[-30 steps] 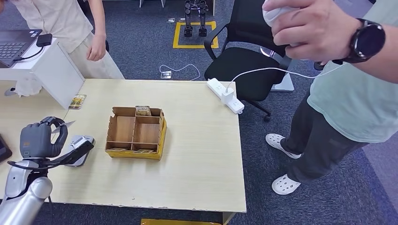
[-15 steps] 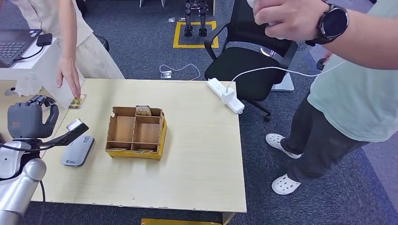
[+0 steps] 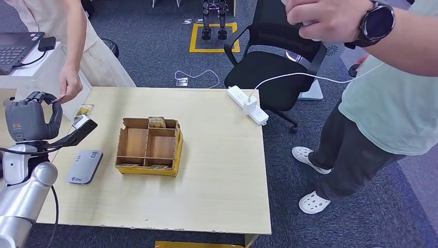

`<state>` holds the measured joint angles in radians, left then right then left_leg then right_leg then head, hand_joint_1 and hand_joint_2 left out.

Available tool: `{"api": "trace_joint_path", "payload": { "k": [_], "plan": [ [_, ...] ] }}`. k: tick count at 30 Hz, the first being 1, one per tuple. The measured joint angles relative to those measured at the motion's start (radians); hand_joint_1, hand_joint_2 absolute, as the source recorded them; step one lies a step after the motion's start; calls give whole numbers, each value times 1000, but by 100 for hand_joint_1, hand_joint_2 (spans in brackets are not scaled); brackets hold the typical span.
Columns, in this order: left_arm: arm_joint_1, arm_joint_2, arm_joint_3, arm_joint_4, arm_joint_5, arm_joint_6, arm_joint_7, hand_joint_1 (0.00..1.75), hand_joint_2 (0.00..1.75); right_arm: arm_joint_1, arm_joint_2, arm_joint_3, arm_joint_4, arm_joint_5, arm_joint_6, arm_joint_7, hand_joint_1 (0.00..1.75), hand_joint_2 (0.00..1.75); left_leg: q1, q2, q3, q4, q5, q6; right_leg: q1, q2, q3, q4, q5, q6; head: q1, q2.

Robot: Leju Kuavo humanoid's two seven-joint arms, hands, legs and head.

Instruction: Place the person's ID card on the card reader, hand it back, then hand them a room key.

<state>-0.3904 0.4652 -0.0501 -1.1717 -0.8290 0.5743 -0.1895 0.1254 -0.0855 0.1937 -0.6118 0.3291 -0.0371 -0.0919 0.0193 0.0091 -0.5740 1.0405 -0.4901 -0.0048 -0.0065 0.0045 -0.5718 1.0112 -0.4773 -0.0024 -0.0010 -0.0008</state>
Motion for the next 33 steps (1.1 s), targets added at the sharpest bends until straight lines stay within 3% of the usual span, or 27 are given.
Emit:
{"api": "trace_joint_path", "payload": {
  "k": [6,19,27,33],
  "plan": [
    [1,-4,-1,0,21,-17,-4,0,175,-2,-2,20,4,-14,-9,0,0,0,0,0,0,0,0,0,0,0,0,0,0,0,0,0],
    [69,78,-15,-52,159,-274,-15,0,175,-3,-23,57,13,-62,-15,1,0,0,0,0,-1,0,0,0,0,0,-1,0,0,0,0,0],
    [219,152,-14,-168,218,-407,-61,0,175,-5,-33,65,19,-83,-16,-1,0,0,0,0,-2,0,0,0,0,0,-2,0,0,0,0,0],
    [381,226,7,-318,337,-608,-129,0,175,-15,-42,68,40,-90,-16,-13,0,0,0,1,-3,-1,0,0,0,0,-3,0,0,0,1,0]
  ]
}}
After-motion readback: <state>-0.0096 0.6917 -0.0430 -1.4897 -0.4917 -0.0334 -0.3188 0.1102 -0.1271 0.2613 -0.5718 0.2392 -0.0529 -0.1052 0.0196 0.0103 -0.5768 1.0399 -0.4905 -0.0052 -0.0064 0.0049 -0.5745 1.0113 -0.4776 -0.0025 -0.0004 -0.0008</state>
